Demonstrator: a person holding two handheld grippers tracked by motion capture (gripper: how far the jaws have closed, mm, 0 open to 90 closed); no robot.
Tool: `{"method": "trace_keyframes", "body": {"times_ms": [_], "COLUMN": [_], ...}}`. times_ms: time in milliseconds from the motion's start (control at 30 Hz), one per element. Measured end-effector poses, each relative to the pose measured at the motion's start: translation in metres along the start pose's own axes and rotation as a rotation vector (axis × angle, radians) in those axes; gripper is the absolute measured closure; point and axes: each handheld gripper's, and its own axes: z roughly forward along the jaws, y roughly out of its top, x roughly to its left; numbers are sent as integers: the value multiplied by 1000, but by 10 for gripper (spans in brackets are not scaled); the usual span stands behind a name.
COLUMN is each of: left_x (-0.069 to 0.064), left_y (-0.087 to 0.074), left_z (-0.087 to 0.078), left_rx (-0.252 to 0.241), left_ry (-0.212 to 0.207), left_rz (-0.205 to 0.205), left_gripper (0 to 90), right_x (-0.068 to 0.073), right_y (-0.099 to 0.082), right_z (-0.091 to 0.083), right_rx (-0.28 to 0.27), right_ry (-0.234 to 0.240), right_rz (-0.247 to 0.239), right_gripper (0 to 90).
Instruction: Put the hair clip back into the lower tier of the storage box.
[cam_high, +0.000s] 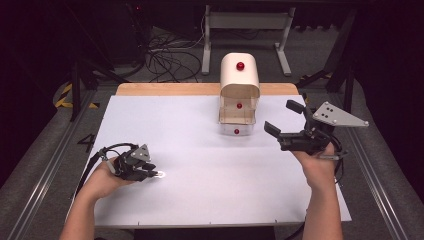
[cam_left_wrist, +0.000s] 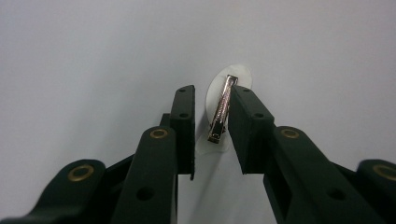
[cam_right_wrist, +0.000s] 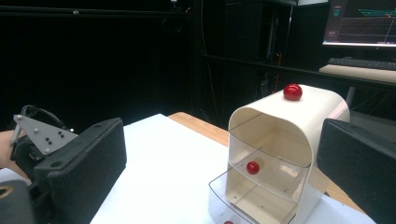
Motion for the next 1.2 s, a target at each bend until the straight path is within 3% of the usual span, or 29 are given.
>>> {"method": "trace_keyframes", "body": {"times_ms": [333, 633, 767, 933, 1200], "left_x": [2, 6, 7, 5, 4], "left_y": [-2, -5, -7, -9, -9], "left_z": [5, 6, 6, 5, 4], "left_rx": [14, -11, -26, -45, -70], "left_ry": [-20, -54, -63, -51, -81], "left_rz": [-9, -33, -24, 31, 30], "left_gripper": [761, 787, 789, 817, 831], "right_x": [1, 1, 1, 1, 1], "right_y": [0, 0, 0, 0, 0], "right_z": [0, 0, 0, 1, 2], "right_rx": [-4, -3, -2, -3, -1], "right_ry": [2, 6, 6, 7, 7], "right_rz": [4, -1, -2, -3, -5], "right_gripper": [24, 24, 24, 25, 25]}}
